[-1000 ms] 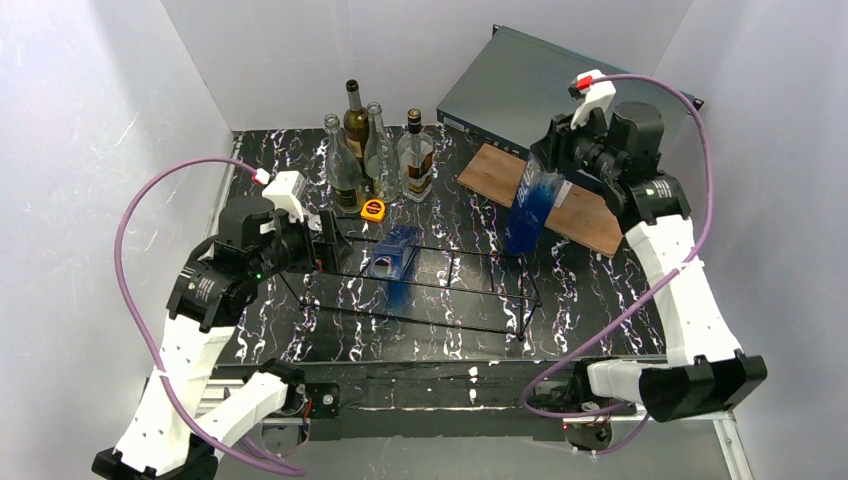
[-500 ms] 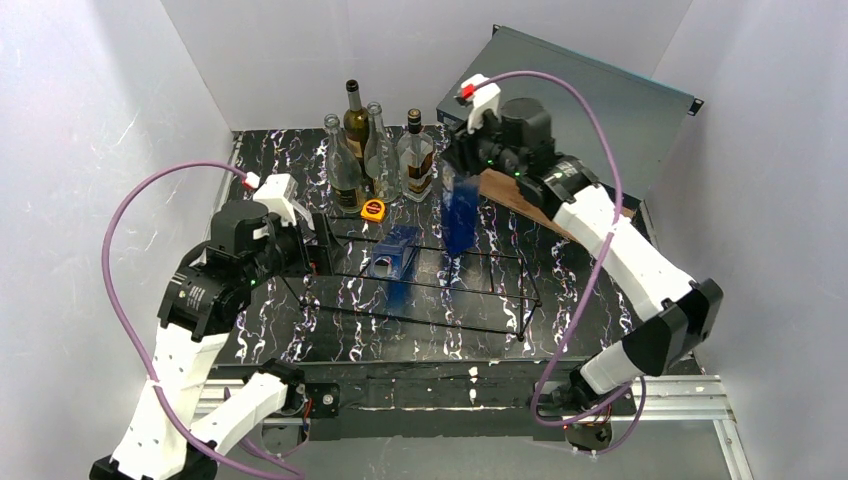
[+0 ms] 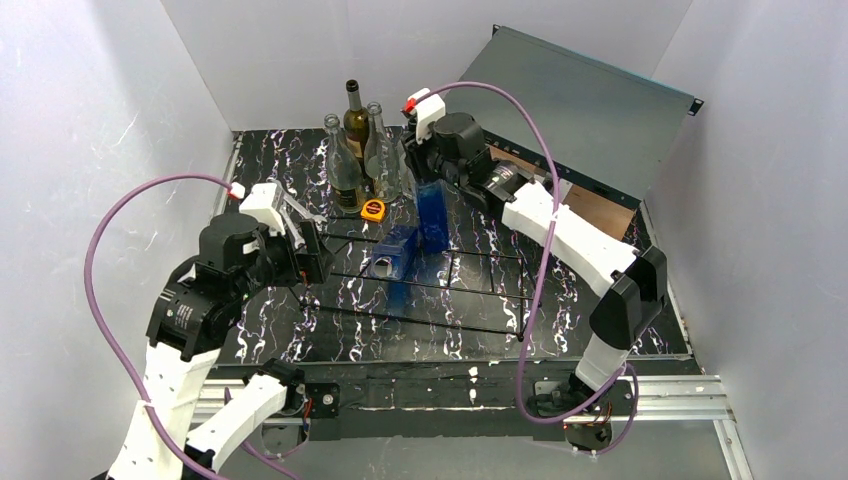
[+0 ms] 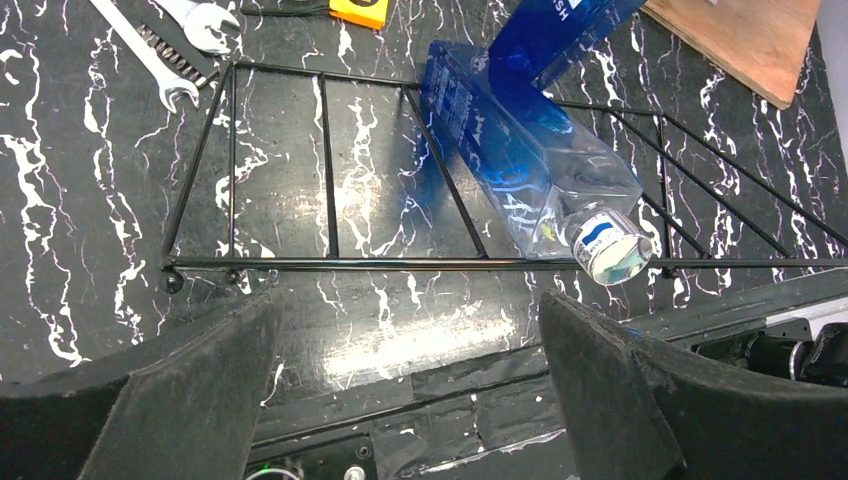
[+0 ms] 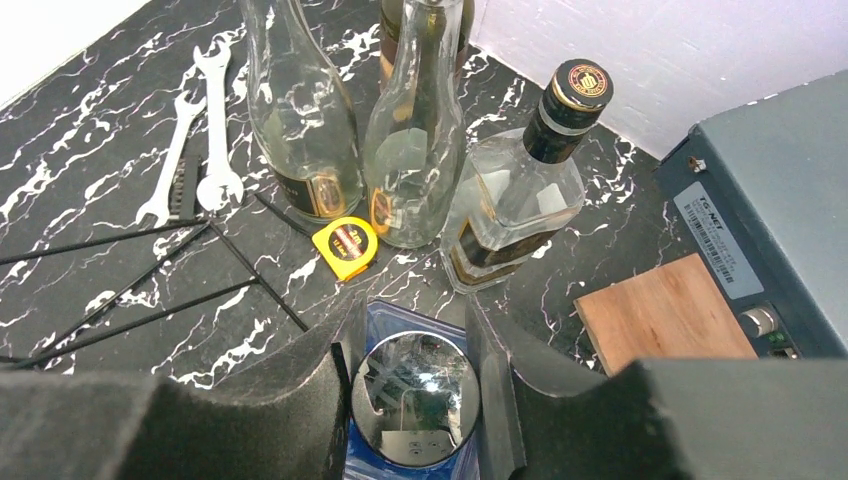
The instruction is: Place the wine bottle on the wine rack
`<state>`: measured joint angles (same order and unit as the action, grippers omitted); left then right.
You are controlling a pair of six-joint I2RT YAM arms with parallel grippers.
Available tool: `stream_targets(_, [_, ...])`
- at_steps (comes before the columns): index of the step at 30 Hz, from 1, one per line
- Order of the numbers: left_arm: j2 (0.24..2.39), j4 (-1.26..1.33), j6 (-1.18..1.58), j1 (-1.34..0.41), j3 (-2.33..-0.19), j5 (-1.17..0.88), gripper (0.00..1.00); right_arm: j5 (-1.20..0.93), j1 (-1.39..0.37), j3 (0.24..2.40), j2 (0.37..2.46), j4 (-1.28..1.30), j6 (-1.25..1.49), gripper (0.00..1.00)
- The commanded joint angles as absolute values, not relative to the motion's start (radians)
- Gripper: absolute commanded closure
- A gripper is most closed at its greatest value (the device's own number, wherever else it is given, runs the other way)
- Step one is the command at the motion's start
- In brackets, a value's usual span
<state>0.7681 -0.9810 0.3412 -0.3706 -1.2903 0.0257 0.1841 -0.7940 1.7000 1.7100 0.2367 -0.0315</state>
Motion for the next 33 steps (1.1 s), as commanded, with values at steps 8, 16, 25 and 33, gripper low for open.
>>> stream_targets(8, [0.802, -0.966, 0.368, -0.376, -1.238, 0.050, 0.02, 0.596, -0.932, 1.641, 1.552, 0.135, 0.112, 0.99])
stream_targets(16, [0.819, -0.936, 0.421, -0.376, -1.200, 0.075, 0.02, 0.737, -1.003, 1.457, 1.462, 0.097, 0.227, 0.99])
stream_targets(25, [0.855, -0.886, 0.469, -0.376, -1.145, 0.074, 0.02, 0.835, -1.059, 1.263, 1.376, 0.054, 0.271, 0.99])
stream_targets(33, [0.865, -0.873, 0.472, -0.376, -1.127, 0.067, 0.02, 0.877, -1.104, 1.230, 1.374, 0.104, 0.306, 0.99])
